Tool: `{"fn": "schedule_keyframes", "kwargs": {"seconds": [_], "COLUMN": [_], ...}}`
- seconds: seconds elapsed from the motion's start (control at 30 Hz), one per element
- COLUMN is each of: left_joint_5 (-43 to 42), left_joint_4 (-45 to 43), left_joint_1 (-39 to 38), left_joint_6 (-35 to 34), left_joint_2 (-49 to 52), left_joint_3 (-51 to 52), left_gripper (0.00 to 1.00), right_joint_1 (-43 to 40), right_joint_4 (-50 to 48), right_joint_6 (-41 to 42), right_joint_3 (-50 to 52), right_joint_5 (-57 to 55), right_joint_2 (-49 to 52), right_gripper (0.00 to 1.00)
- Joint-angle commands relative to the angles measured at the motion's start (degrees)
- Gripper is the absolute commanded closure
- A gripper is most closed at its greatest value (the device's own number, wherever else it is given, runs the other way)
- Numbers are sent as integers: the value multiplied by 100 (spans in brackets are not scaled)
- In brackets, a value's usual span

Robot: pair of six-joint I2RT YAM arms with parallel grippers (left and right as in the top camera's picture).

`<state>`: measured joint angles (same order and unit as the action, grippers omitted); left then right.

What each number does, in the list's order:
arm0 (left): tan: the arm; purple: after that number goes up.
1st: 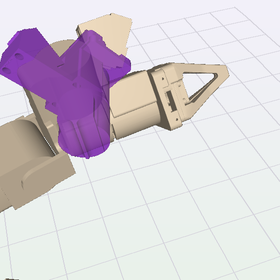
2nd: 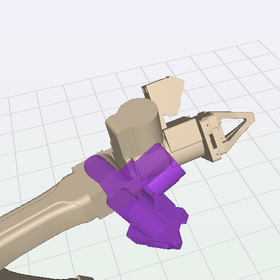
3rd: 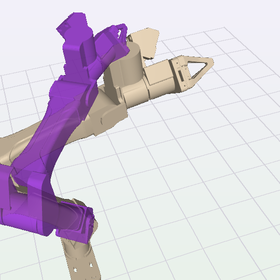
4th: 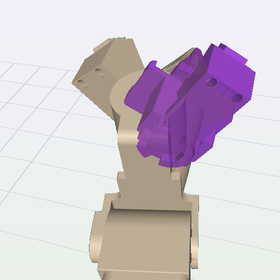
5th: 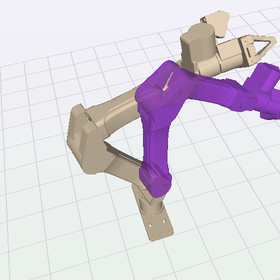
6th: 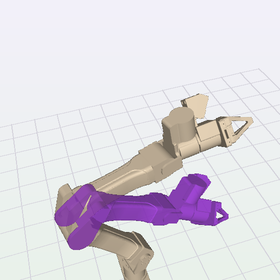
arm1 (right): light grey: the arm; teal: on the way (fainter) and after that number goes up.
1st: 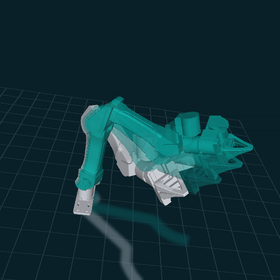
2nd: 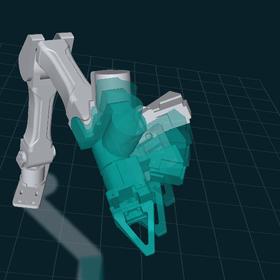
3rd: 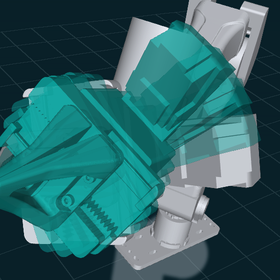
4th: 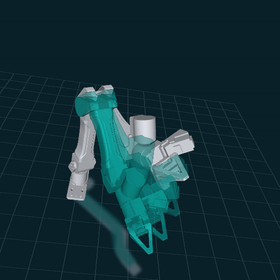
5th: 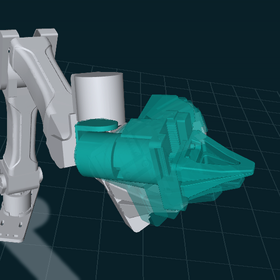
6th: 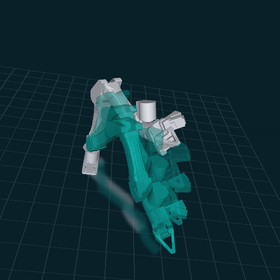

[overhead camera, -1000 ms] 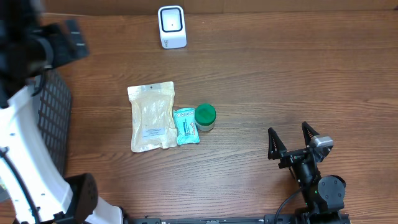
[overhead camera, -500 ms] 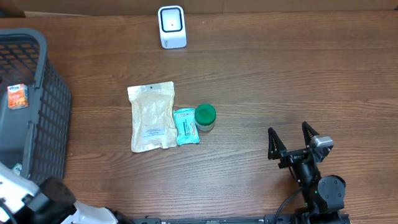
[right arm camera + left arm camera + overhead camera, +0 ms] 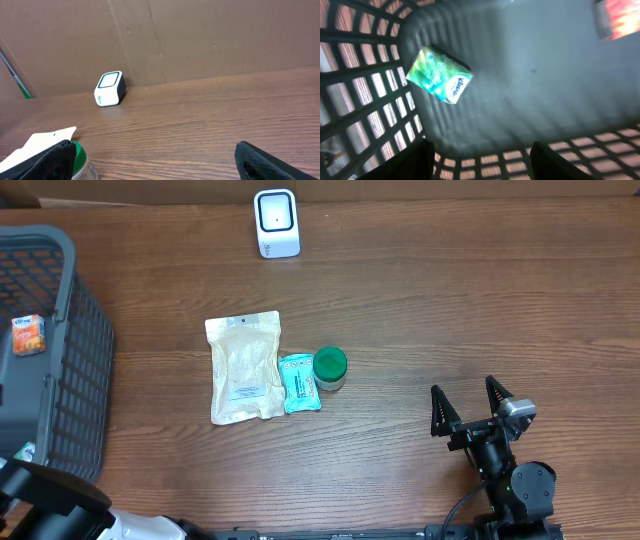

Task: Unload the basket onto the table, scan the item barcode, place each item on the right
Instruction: 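Grasp a small green-and-white pack in the basket with the left gripper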

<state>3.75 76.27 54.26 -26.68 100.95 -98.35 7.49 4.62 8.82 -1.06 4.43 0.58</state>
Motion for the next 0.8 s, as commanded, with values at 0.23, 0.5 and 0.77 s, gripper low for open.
{"fn": "schedule_keyframes", "kwargs": {"seconds": [0.23, 0.5, 0.77], "left_joint_5": [1134, 1397, 1744], "left_joint_4": [-927, -1816, -2583], "left_joint_1": [-98, -98, -94], "left_joint_6": [474, 826, 828], "left_joint_2": [20, 22, 68], "left_joint_3": [1486, 2323, 2529], "left_gripper": [21, 32, 35], "right_joint_1": [-26, -26, -26], "right_joint_4": [-20, -20, -20], "right_joint_6": [-26, -26, -26], "right_joint_3": [61, 61, 61], "right_joint_5": [-50, -48, -48], "right_joint_2": [-42, -42, -42], "right_gripper": [0, 0, 0]}}
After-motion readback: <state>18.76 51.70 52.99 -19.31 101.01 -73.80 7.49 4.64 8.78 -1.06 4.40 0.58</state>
